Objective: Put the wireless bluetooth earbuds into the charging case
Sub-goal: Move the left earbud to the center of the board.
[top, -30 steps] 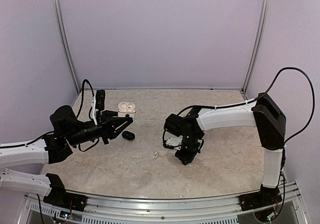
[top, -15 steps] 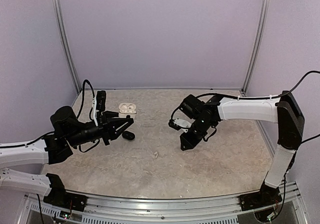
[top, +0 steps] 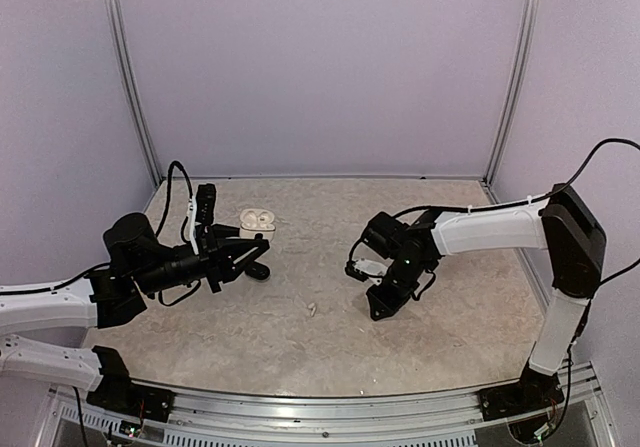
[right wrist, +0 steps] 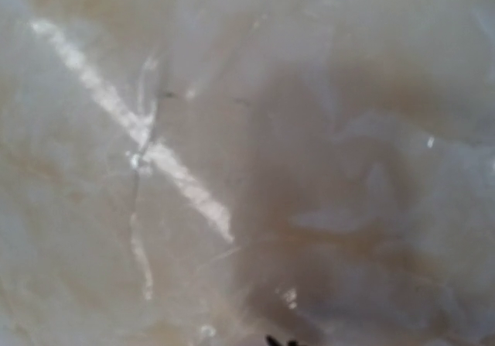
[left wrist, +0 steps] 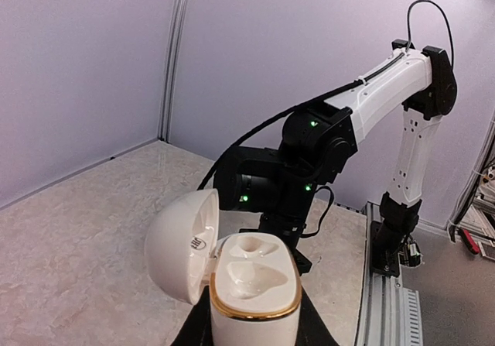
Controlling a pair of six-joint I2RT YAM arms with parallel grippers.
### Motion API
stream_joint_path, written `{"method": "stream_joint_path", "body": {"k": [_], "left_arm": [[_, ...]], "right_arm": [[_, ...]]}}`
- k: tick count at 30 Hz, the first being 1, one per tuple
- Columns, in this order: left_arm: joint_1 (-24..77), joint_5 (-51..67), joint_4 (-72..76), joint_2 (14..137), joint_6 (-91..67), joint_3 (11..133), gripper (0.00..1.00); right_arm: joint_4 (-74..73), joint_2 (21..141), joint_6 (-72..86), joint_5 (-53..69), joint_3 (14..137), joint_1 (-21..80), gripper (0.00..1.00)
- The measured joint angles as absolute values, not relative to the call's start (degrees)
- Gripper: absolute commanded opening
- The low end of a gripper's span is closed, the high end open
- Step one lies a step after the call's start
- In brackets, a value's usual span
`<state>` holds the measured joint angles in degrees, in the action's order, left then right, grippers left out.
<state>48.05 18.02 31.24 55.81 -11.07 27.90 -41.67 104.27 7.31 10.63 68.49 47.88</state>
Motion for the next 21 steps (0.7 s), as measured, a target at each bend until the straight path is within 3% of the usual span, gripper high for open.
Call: {"method": "stream_joint_path", "body": {"k": [6, 9, 14, 21], "left_arm": [[48.1, 18.0, 31.2, 55.8, -11.0, 27.9, 0.00], [48.1, 18.0, 31.2, 55.8, -11.0, 27.9, 0.00], [48.1, 17.9, 31.2, 55.8, -10.8, 27.9, 0.00], [48.1, 17.9, 31.2, 55.8, -10.8, 27.9, 0.00]], "right_arm": [[-40.8, 106.1, 7.7, 9.1, 67.5, 47.9, 0.23], [-40.7, 106.2, 8.2, 8.5, 67.5, 47.9, 0.39], [-40.7, 106.2, 8.3, 7.4, 67.7, 47.9, 0.52], [-41.3, 106.2, 6.5, 5.1, 68.1, 48.5, 0.55]]}}
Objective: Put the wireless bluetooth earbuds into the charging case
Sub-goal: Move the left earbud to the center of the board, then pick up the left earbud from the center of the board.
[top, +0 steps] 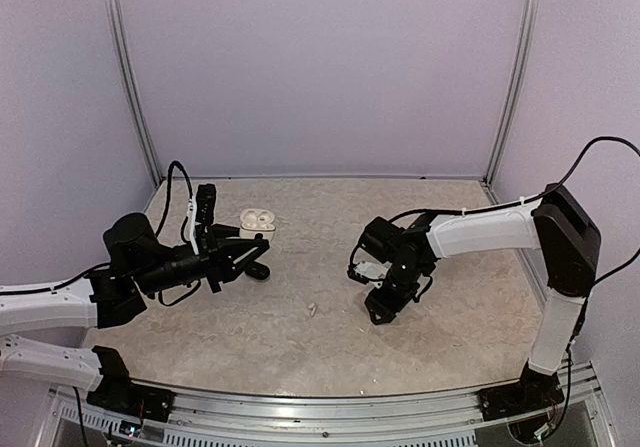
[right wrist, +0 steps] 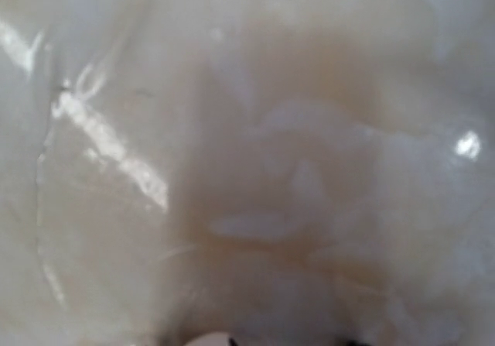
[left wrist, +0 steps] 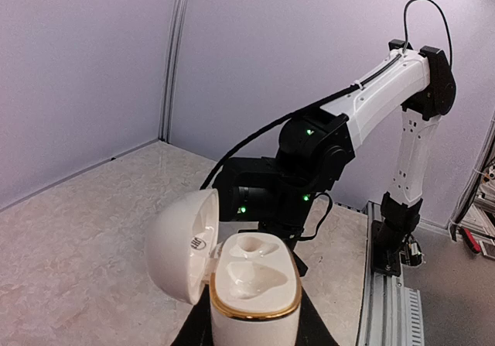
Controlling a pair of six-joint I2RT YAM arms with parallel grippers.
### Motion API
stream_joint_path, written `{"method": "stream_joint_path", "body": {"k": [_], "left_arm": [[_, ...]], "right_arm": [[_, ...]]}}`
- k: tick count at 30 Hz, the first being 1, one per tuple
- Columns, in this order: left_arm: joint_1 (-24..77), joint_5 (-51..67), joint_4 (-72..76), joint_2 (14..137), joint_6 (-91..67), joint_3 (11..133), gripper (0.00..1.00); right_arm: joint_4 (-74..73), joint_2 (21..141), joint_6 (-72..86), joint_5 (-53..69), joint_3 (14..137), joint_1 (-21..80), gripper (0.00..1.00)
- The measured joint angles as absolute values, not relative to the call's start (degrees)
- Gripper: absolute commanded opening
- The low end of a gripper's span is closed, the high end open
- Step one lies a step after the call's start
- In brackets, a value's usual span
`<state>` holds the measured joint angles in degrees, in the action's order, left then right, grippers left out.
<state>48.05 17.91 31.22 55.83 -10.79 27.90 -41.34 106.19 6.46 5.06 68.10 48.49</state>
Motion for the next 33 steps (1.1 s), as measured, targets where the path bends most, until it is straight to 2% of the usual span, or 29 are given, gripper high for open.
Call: {"method": "stream_joint_path", "body": {"k": [11, 16, 26, 33], "left_arm": [[48.1, 17.9, 31.2, 55.8, -10.5, 27.9, 0.00], [48.1, 17.9, 31.2, 55.9, -10.4, 27.9, 0.00], [48.2, 17.9, 31.2, 55.9, -10.4, 27.9, 0.00], [48.2, 17.7, 31.2, 55.9, -10.4, 27.9, 0.00]], "right_arm": [[-43.2, 108.5, 0.8, 0.3, 70.5, 52.0, 0.53], [-43.7, 109.2, -0.1, -0.8, 71.4, 52.0, 0.49], [-43.0, 109.3, -0.2, -1.3, 71.7, 47.8, 0.41], [-42.3, 109.3, -0.2, -1.0, 71.7, 46.1, 0.43]]}}
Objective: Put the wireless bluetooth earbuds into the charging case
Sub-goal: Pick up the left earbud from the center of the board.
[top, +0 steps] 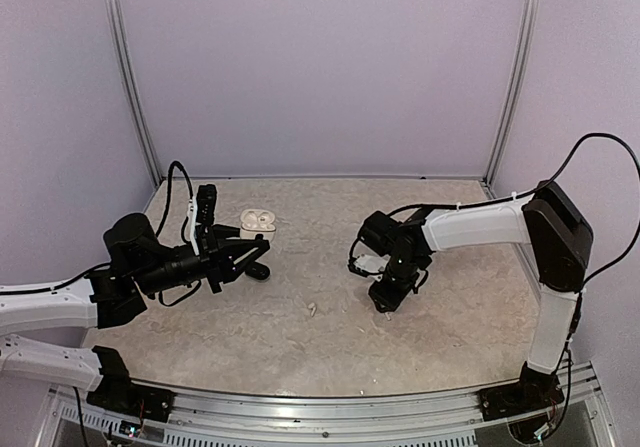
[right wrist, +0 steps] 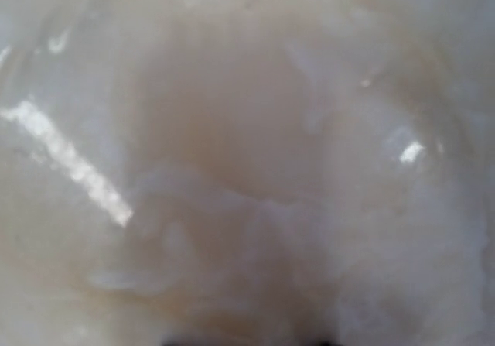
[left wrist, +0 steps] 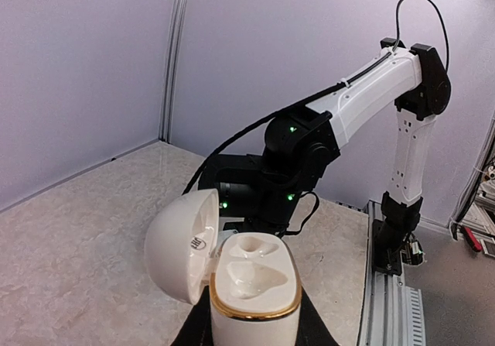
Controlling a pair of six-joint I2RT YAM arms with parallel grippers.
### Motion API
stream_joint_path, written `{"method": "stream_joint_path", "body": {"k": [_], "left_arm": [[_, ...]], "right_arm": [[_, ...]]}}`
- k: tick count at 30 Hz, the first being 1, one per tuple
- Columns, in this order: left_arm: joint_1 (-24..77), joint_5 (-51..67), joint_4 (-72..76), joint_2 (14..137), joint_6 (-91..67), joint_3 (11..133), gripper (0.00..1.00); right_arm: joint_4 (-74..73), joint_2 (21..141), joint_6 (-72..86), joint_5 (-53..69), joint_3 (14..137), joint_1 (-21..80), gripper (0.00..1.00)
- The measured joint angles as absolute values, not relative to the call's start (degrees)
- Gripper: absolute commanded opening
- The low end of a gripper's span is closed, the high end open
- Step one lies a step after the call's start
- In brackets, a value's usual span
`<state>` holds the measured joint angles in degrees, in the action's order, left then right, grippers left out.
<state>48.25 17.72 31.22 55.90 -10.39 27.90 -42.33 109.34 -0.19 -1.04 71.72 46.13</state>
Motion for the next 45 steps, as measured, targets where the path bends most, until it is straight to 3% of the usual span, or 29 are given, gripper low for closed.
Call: {"method": "stream_joint_path", "body": {"k": [8, 19, 29, 45], "left_arm": [[48.3, 17.7, 31.2, 55.9, -10.4, 27.9, 0.00], [48.3, 17.7, 31.3, 56.7, -10.4, 27.9, 0.00], [48.3, 17.7, 31.3, 56.7, -10.2, 27.9, 0.00], [48.3, 17.7, 31.3, 57.0, -10.2, 27.9, 0.00]], "right_arm": [[-43.4, 109.2, 1.2, 0.6, 71.7, 45.9, 0.43], [-44.4, 109.1, 2.6, 2.1, 71.7, 46.0, 0.32], [-45.2, 109.1, 3.0, 1.9, 71.7, 46.5, 0.32], [-45.3, 108.9, 3.8, 1.9, 71.7, 47.1, 0.18]]}}
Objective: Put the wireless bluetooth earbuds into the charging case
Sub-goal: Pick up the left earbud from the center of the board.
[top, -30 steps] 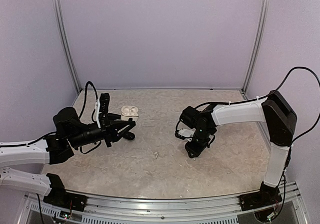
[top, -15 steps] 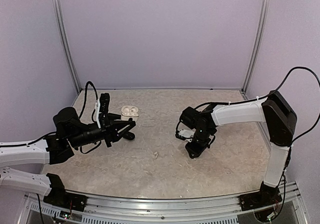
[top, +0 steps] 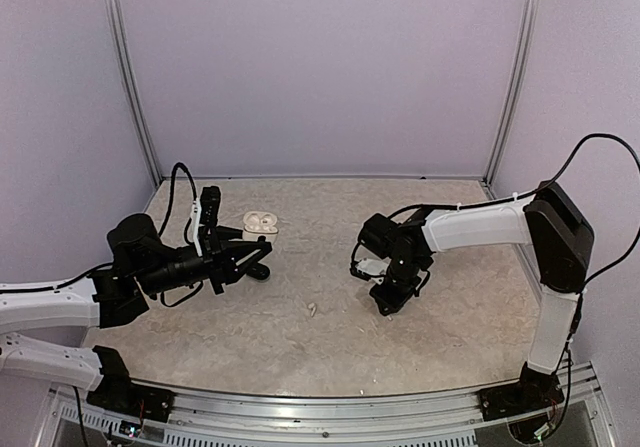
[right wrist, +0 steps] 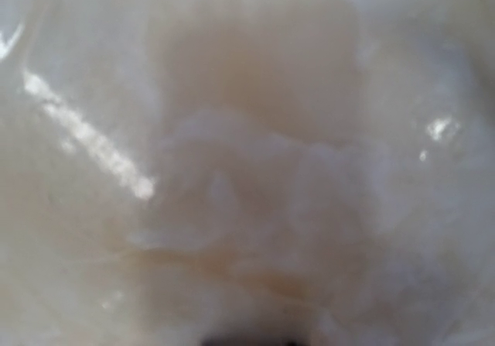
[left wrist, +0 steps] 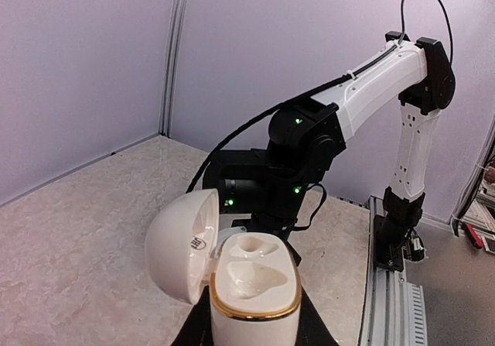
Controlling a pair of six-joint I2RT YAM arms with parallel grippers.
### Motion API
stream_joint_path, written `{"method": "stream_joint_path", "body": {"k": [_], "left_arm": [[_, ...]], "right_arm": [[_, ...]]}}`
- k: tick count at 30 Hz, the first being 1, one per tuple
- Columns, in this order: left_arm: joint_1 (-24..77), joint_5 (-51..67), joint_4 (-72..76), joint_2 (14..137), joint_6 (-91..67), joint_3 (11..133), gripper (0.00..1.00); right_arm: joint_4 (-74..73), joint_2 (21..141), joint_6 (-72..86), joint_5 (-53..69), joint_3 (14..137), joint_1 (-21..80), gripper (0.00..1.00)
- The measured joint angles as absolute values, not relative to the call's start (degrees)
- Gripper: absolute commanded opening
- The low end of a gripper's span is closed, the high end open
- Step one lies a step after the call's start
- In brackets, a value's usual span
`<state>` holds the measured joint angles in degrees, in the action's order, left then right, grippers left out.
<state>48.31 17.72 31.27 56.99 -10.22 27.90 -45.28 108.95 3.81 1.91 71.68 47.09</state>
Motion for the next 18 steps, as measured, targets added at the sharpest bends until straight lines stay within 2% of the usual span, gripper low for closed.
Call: {"method": "stream_joint_path", "body": {"k": [7, 8, 11, 13, 18], "left_arm": [[48.3, 17.7, 31.3, 57.1, -10.2, 27.9, 0.00], [48.3, 17.7, 31.3, 57.1, -10.2, 27.9, 0.00], [48.3, 17.7, 31.3, 57.1, -10.2, 27.9, 0.00], [48.3, 17.7, 31.3, 57.1, -10.2, 27.9, 0.00], [48.3, 17.7, 31.3, 57.2, -10.2, 27.9, 0.00]], "right_arm": [[-45.2, 108.4, 4.0, 2.1, 71.7, 47.1, 0.19], [-45.2, 108.3, 4.0, 2.2, 71.7, 47.2, 0.21], [-45.1, 108.1, 4.2, 2.2, 71.7, 47.2, 0.36], [-45.2, 108.1, 4.2, 2.2, 71.7, 47.2, 0.39], [-45.2, 108.1, 4.1, 2.1, 71.2, 47.2, 0.36]]}}
